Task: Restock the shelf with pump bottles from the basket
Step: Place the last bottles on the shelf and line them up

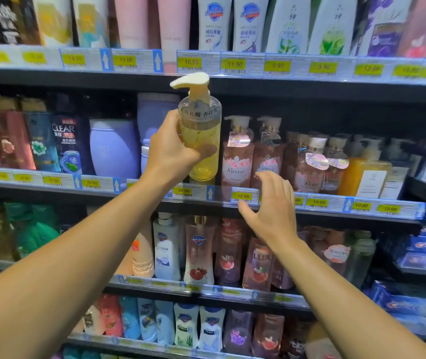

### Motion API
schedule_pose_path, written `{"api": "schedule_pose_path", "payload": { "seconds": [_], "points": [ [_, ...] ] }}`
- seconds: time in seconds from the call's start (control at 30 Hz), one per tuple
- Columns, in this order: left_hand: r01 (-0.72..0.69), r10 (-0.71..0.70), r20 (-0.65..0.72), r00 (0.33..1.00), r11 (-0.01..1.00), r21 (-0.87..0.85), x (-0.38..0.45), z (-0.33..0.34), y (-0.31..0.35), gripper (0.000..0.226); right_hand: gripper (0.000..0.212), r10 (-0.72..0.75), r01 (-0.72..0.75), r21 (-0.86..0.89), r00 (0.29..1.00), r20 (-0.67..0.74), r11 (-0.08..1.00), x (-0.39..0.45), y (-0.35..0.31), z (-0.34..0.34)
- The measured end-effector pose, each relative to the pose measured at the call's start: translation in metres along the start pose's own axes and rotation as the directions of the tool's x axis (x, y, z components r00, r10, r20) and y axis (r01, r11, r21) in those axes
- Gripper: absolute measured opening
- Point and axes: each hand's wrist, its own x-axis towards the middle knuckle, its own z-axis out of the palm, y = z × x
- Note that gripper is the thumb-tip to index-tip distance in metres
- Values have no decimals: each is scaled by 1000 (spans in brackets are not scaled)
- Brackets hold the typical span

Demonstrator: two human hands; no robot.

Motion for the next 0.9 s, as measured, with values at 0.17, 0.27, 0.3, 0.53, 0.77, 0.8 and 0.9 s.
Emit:
{"api": "schedule_pose_path", "payload": {
  "seconds": [0.17, 0.27, 0.3, 0.53, 0.77, 0.8, 0.9],
  "points": [
    [40, -41, 7, 999, 999, 12, 5, 12, -11, 57, 57, -19, 20, -36, 1000, 20, 999, -3, 11, 7],
    [46, -46, 1, 999, 999, 13, 6, 16, -15, 57, 54, -40, 40, -44, 999, 2, 998, -4, 11, 9],
    [48, -48, 2, 999, 999, 14, 7, 18, -16, 58, 54, -45, 45, -50, 999, -1, 998, -4, 11, 10],
    [108, -108, 14, 994, 993, 41, 8, 29, -31, 62, 55, -53, 52, -67, 999, -8, 996, -4, 12, 13],
    [215, -217, 49, 975, 976, 40, 8, 35, -42, 60, 56, -43, 44, -74, 999, 13, 996, -4, 10, 11],
    [230, -232, 43, 972, 972, 45, 10, 37, -44, 57, 56, -43, 44, -77, 999, 14, 996, -4, 10, 11],
    [269, -273, 37, 961, 959, 90, 16, 42, -47, 49, 56, -44, 46, -85, 999, 15, 995, -4, 10, 11]
  ]
}}
